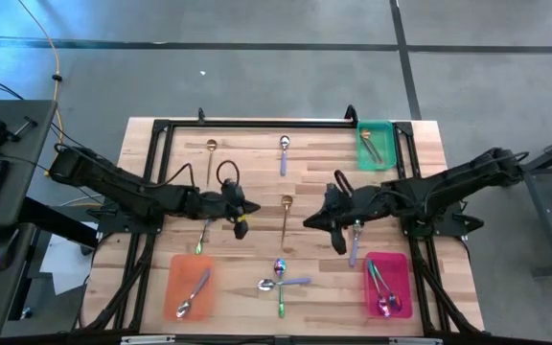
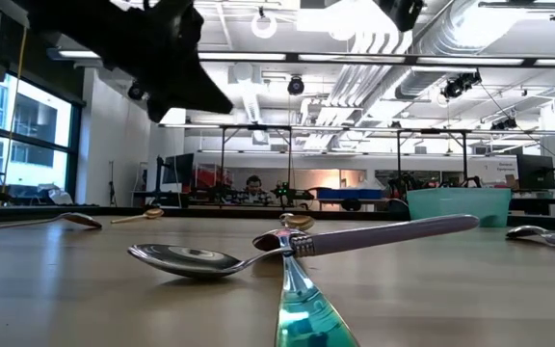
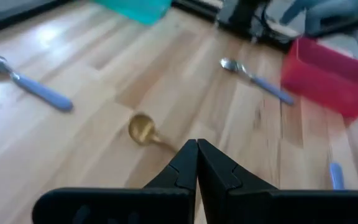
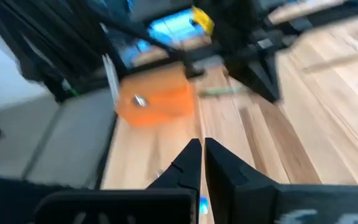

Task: Sort silverware by color (type)
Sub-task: Put the purple spoon into the orange bin

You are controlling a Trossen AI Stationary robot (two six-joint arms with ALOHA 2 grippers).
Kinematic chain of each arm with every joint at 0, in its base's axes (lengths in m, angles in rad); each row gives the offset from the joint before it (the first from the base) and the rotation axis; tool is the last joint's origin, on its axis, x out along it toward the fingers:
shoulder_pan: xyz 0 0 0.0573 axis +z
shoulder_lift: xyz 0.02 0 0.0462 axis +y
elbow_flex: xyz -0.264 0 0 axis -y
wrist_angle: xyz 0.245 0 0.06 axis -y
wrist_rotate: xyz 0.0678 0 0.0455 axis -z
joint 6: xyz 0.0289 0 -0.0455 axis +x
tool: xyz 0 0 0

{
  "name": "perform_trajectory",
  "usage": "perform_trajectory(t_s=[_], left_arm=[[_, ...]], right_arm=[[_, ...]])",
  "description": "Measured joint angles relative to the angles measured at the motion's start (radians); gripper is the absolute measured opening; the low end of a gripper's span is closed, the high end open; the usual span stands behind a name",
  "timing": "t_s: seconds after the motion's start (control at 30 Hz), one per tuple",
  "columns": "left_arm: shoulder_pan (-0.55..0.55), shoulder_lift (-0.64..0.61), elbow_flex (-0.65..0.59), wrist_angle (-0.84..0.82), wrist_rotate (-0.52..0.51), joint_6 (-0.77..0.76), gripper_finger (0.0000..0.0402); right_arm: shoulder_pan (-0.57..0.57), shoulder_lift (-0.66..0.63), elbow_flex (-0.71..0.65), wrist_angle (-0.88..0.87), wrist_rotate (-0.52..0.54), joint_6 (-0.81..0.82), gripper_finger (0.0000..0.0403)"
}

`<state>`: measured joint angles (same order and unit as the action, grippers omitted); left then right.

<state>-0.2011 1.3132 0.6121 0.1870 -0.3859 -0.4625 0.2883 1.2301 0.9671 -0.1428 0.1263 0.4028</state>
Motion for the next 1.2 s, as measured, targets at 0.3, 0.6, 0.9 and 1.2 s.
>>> perform_trajectory(t_s=[0.3,0.6,0.9,1.2], left_arm=[[-0.085,-0.007,0.000,-0.220,0.019,0.047,0.0000],[-0.183,-0.040,-0.001,-0.436,0.003,-0.065,0.0000],[-0.202,-0.040,-0.001,-0.461,0.018,-0.087,0.0000],[-0.201,-0.040,-0.001,-0.454,0.083,-0.132,0.0000]], right_arm=[[0.111,0.196,0.107,-0.250,0.139,0.285,0.0011],[0.198,0.479,0.214,-0.295,-0.025,0.405,0.0106],[0.219,0.714,0.319,-0.349,-0.059,0.259,0.0172],[0.217,0.784,0.337,-0.350,-0.073,0.220,0.0099]])
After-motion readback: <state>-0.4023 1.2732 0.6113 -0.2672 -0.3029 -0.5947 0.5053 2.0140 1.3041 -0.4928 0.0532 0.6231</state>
